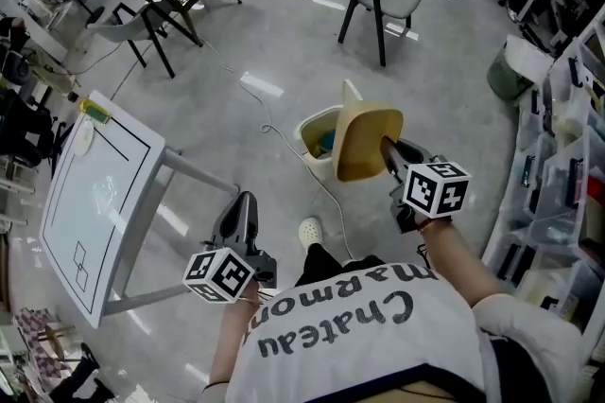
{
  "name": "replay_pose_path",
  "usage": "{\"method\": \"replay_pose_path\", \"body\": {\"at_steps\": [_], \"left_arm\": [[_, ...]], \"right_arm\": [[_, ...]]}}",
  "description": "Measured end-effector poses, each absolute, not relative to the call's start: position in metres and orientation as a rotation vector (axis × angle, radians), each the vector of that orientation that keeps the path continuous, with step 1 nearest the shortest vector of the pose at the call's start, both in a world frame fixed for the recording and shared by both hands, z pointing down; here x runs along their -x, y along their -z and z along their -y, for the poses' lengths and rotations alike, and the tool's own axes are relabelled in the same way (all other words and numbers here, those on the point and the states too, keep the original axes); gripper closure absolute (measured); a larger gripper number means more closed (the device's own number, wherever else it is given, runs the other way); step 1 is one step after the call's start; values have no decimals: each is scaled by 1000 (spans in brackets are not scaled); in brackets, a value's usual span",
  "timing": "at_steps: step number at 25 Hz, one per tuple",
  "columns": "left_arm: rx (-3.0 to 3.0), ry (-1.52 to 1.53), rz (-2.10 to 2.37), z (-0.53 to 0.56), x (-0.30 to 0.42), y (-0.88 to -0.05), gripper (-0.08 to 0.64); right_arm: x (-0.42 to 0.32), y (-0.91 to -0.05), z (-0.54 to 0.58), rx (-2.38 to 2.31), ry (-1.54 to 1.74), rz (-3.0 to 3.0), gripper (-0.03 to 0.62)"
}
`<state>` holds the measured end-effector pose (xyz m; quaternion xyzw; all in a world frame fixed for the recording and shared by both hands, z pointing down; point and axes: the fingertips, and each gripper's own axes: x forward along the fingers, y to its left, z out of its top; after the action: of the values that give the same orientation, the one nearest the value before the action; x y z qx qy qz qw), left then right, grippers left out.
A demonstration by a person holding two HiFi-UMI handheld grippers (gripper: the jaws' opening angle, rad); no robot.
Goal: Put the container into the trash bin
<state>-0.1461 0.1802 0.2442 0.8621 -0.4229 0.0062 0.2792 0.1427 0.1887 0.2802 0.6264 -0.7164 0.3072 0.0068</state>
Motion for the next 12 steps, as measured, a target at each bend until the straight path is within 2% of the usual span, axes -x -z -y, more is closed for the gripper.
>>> {"method": "replay_pose_path", "body": {"at_steps": [12], "left_arm": [[-2379, 33, 1043, -39, 157, -216, 538]], "right_arm": [[-126, -246, -75, -2063, -884, 2196, 560]]}}
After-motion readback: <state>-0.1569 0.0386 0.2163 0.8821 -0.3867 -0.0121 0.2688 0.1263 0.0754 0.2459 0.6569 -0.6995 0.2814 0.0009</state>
